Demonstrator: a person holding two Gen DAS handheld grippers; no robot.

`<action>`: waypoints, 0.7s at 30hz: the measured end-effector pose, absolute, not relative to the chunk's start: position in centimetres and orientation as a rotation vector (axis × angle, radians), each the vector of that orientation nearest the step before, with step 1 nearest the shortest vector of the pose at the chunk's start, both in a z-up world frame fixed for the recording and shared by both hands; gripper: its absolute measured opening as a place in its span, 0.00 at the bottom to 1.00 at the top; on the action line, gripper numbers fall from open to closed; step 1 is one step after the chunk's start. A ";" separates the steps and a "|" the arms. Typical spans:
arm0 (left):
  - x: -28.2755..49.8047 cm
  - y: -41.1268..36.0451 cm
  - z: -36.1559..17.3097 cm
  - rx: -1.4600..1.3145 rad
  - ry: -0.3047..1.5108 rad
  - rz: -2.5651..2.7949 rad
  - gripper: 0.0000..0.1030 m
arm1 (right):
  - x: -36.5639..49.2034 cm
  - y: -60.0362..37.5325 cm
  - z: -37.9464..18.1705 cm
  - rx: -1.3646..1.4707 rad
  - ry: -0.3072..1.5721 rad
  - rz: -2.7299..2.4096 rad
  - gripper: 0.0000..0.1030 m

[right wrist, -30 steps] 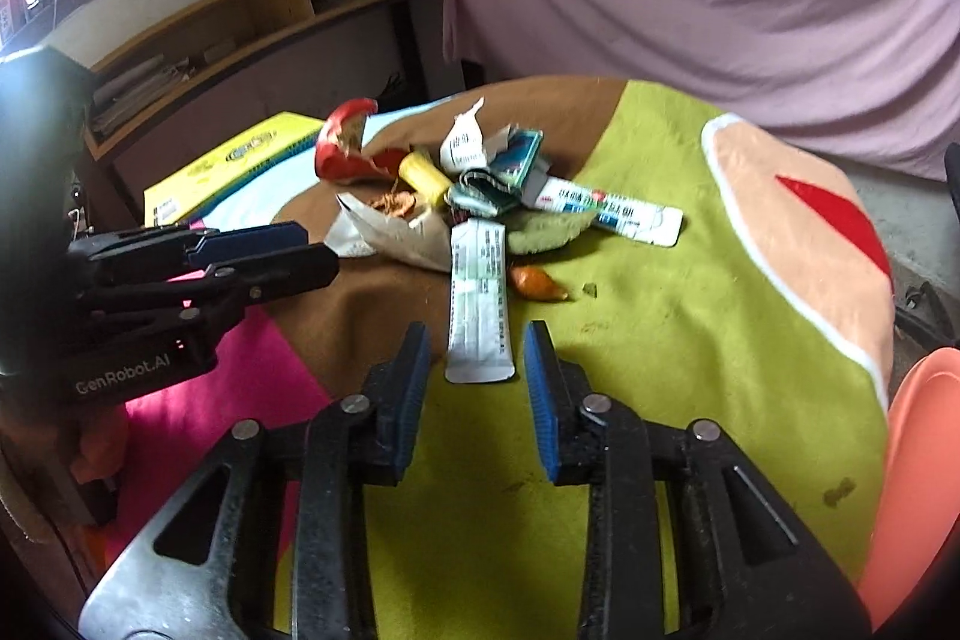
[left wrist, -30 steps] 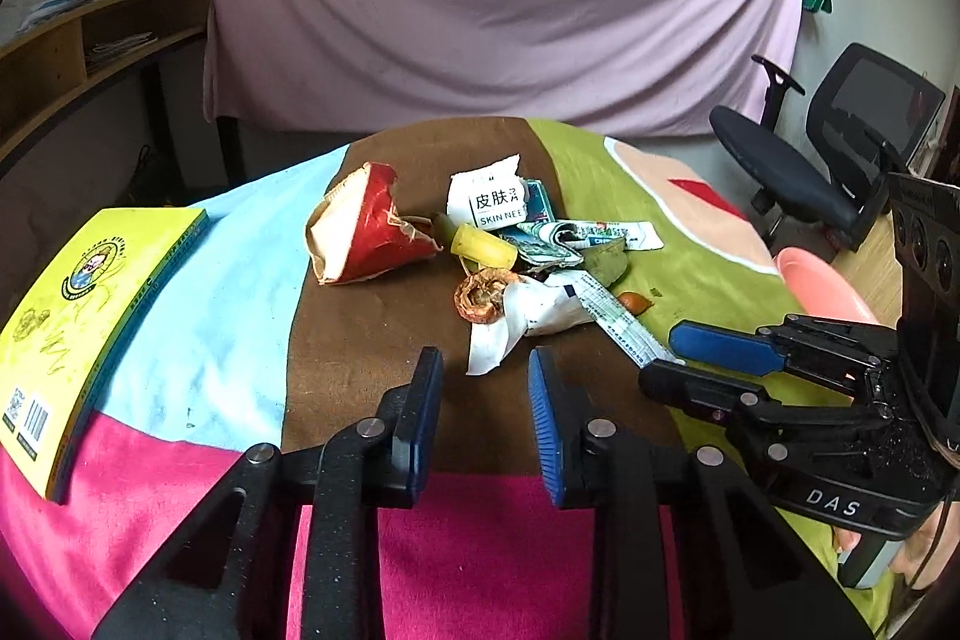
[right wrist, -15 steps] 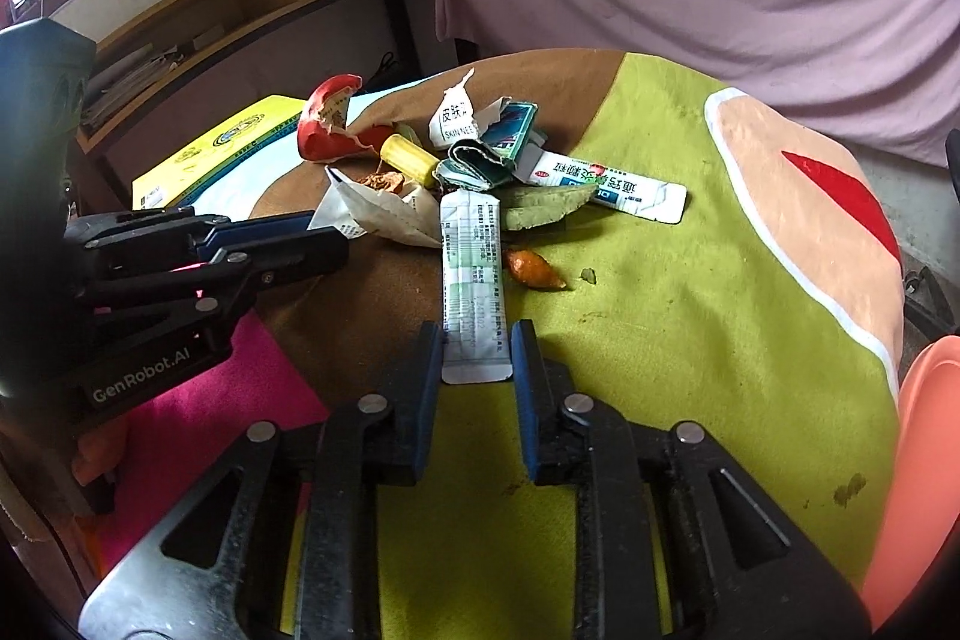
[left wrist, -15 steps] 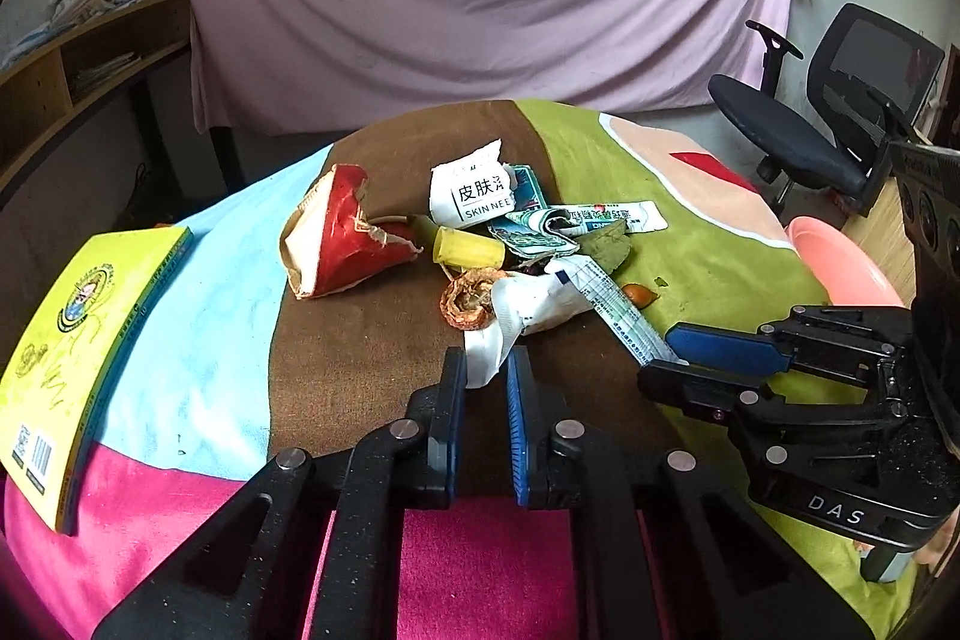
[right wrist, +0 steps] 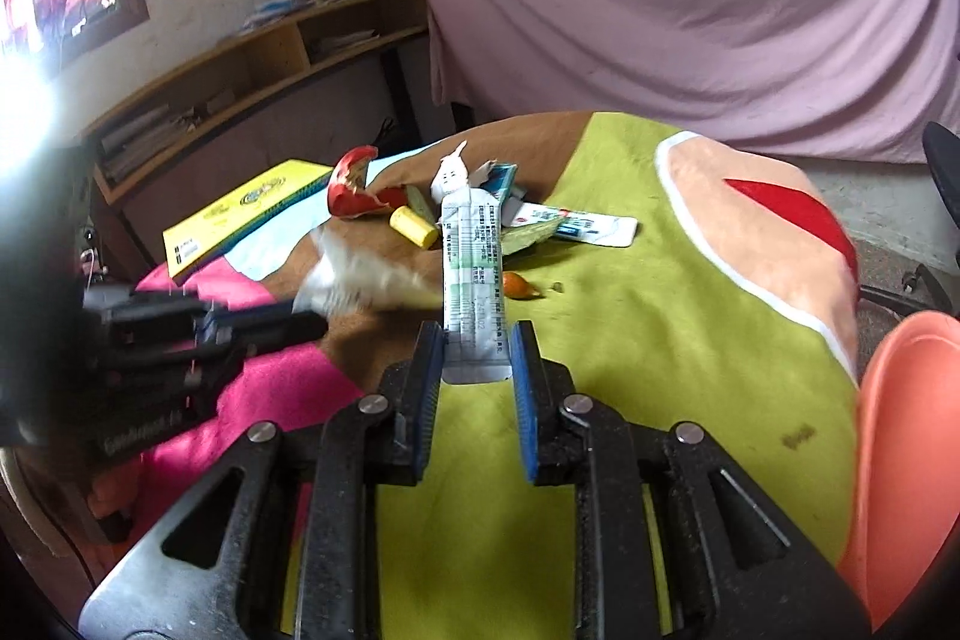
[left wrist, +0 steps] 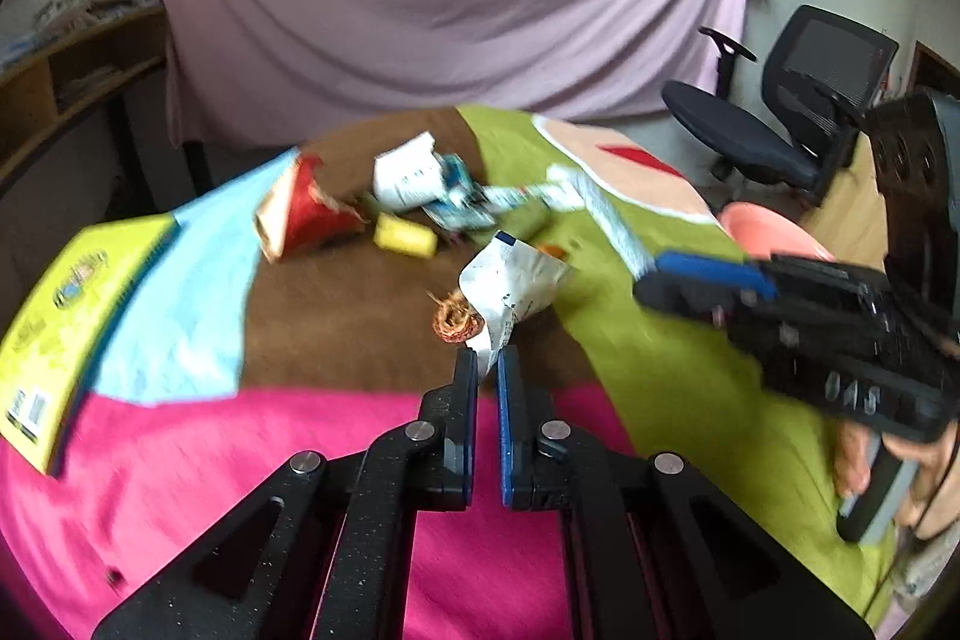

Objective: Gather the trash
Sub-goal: 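Lift the medicine strip and tissue and carry both over the basin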

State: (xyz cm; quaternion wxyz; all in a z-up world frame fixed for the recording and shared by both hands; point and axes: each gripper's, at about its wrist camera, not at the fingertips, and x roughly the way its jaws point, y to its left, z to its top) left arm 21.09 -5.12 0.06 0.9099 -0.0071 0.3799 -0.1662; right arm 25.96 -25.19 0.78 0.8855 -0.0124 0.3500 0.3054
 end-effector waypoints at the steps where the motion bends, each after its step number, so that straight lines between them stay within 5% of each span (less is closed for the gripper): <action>1: 20.9 -5.2 -0.1 -0.037 0.799 -0.362 0.03 | 25.9 -25.7 0.8 -0.013 0.730 0.630 0.97; 21: 16.4 -9.3 3.3 0.022 0.606 -0.315 0.00 | 24.3 -29.9 2.3 0.057 0.637 0.580 0.97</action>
